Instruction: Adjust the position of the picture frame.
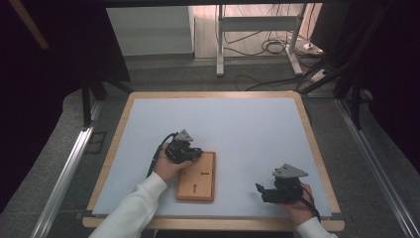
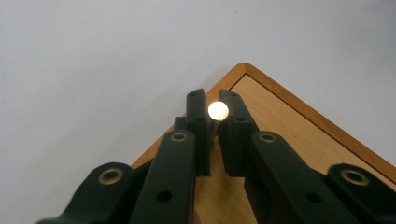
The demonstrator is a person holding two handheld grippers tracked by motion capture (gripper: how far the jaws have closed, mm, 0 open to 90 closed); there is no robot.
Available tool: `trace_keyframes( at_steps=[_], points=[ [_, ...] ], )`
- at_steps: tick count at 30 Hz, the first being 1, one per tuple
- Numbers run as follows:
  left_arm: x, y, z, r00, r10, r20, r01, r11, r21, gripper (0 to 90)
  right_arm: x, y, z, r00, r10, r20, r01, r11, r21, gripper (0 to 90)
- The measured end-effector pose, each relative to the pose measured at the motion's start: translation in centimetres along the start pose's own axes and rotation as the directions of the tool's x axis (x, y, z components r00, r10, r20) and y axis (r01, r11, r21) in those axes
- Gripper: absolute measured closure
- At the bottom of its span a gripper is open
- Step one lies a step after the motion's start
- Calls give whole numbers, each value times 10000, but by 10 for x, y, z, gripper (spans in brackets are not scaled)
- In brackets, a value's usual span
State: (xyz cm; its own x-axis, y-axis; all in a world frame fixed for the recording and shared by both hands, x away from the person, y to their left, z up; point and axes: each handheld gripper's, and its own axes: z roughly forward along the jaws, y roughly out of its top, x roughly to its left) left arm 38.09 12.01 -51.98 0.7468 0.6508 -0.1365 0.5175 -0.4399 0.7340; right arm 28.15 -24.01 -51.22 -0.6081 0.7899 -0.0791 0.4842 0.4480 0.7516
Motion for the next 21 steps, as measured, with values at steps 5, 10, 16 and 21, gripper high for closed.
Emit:
trace_keyframes(
  at_steps=[5,10,16,21],
  points=[
    [5,-2,-4,9997,-190,140,196,9990,-410,666,4,8,4,9999,-11,-139,8,9997,-253,114],
    [10,-5,-15,9997,-155,-166,144,9981,-601,465,10,21,10,9985,-71,-548,40,9984,-571,114],
    [14,-6,-22,9992,279,283,-253,9959,-872,384,17,27,22,9964,-186,-826,136,9981,-608,114],
    [14,-5,-21,9979,571,319,-547,9959,-727,367,22,30,26,9949,-330,-954,268,9975,-652,114]
  ],
)
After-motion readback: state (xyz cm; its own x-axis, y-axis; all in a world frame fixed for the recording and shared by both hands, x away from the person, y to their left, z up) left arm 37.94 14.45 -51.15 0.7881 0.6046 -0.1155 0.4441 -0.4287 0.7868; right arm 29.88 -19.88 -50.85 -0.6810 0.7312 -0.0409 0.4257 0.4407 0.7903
